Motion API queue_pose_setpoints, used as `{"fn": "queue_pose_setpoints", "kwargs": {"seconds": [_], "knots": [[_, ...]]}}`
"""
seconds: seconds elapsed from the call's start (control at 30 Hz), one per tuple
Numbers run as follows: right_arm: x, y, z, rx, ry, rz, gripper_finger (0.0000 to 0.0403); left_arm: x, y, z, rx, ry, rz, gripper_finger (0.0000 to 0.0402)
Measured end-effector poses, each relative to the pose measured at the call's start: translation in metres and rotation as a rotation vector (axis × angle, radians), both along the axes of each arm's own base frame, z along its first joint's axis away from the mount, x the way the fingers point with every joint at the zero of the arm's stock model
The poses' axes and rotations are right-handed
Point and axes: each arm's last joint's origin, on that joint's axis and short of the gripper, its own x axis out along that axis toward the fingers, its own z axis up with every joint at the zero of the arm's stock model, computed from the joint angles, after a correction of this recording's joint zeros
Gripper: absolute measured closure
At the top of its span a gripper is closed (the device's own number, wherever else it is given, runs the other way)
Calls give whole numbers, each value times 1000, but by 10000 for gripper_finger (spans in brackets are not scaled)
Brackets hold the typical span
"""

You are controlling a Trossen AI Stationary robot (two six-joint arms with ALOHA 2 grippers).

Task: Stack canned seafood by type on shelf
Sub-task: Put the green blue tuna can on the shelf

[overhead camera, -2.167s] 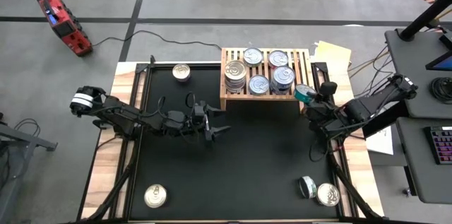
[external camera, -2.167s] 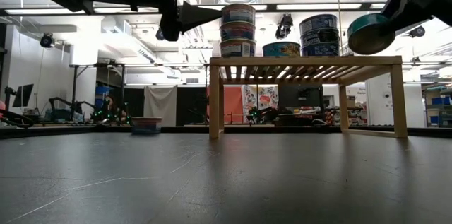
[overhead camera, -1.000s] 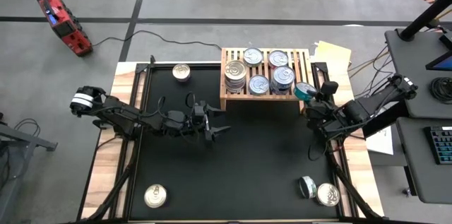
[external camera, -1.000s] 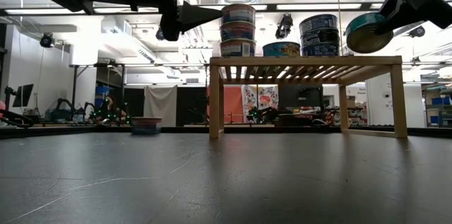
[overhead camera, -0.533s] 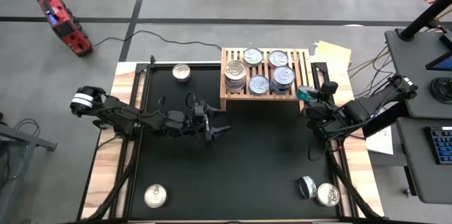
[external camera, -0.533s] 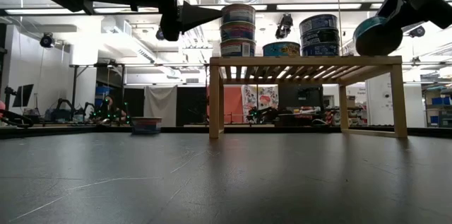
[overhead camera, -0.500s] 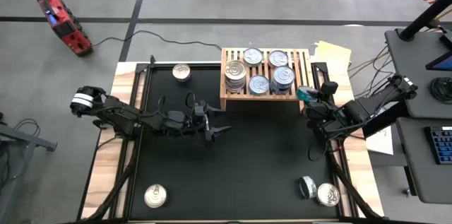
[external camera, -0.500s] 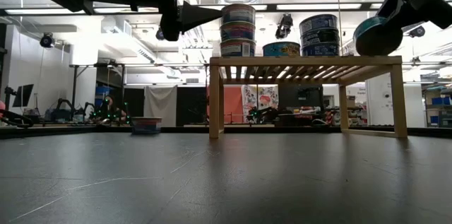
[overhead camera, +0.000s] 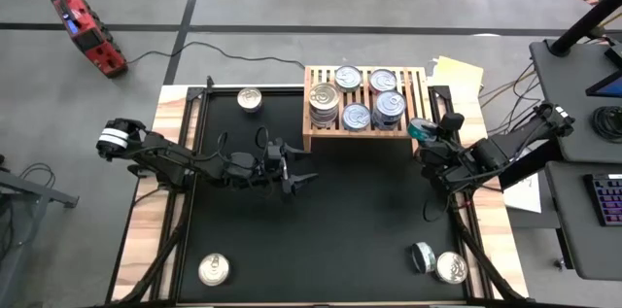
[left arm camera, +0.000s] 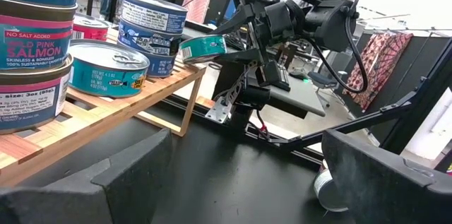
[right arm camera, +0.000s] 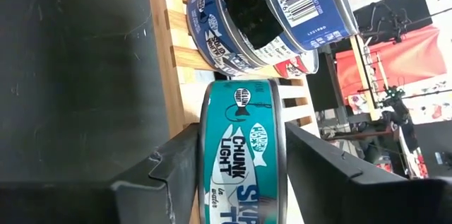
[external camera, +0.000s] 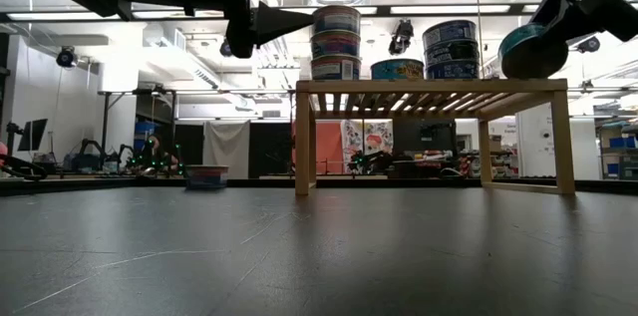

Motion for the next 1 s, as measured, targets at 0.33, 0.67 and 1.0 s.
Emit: {"fn": "queue_pose_setpoints", "kwargs": {"seconds": [0.33,0.67,1.0], "knots": [[3,1,-1,19,-37,-4,200,0,0,0,0,0,1,54],[3,1,-3,2,-36,-1,193,0,0,0,-6,-2,0,54],[3,1,-2,-13,-36,2,193,0,0,0,-8,-2,0,54]]}}
